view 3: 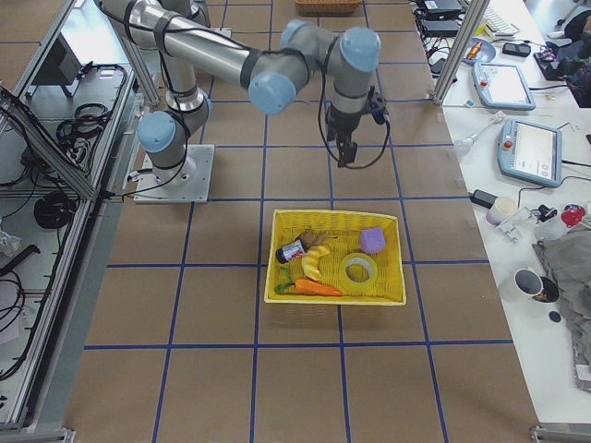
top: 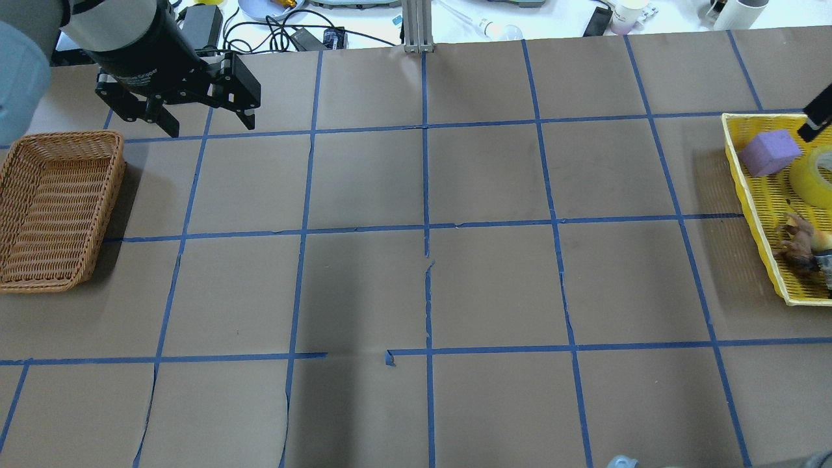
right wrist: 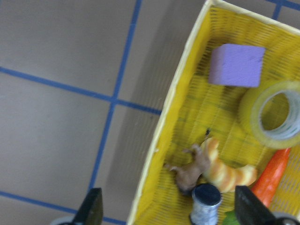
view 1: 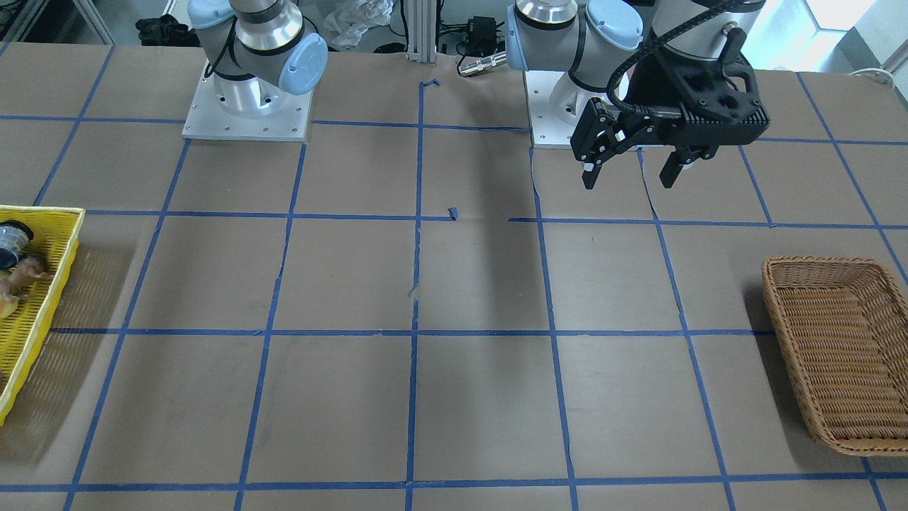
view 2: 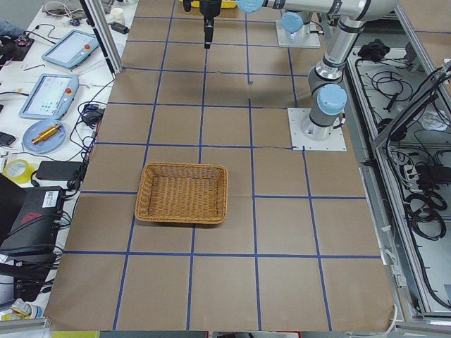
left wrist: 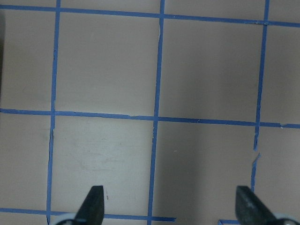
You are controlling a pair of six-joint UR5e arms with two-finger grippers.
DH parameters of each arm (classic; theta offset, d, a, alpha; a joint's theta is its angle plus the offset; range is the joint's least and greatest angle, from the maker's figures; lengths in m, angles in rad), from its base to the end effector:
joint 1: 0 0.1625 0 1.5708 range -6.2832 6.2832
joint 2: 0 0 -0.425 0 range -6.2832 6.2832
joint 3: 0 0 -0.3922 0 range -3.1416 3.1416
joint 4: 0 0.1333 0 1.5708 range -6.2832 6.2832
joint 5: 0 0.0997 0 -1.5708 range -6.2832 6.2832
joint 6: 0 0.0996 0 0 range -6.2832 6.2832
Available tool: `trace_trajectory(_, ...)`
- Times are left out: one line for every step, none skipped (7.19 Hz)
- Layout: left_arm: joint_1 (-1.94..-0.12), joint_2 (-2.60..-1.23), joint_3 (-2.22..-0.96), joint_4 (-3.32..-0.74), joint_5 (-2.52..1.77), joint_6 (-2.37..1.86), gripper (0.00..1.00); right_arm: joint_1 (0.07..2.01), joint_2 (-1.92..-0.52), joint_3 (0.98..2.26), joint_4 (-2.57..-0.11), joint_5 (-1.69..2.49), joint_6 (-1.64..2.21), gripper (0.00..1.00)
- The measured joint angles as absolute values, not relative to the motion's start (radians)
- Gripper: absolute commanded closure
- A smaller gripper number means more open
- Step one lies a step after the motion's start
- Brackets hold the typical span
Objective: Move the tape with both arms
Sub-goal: 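Move the right gripper over the yellow basket and lower toward the tape roll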
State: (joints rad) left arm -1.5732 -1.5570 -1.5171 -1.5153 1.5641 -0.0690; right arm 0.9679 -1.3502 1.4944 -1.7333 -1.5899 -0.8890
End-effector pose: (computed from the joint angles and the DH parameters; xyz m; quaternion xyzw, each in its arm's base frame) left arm -0.1352 -0.4963 0.5273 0.0330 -0.9976 0.0613 0.0055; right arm -0.2221 -0.5544 0.4231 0.1425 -0.9897 0.0002 0.0132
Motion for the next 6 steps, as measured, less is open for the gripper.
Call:
trace_trajectory(-1.573,-1.557,-1.517,-1.515,1.563,-0.069,0.00,0.922,-1.272,1.498,-1.866,-1.595,-0.959,0.00)
trace_trajectory(-1.573,-1.557,-1.517,-1.515,1.562,-0.069,0.00,0.902,-1.206,1.501,-1.968,-1.604,-0.990,0.00)
trace_trajectory(-1.574,-1.557,-1.517,-1.515,1.561,-0.069,0.00,0.890,-1.149,1.501,-2.033,-1.611,-1.001,0.00)
trace_trajectory(-1.574,-1.557,-1.518,-1.515,1.561,-0.069,0.00,0.880,-1.102,1.502,-2.073,-1.614,-1.003,0.00)
trace_trajectory(-1.574,-1.557,-1.518,-1.514,1.561,-0.069,0.00,0.869,-1.063,1.502,-2.102,-1.615,-1.002,0.00)
trace_trajectory(-1.574,-1.557,-1.518,-1.514,1.561,-0.069,0.00,0.862,-1.029,1.502,-2.127,-1.616,-0.999,0.00)
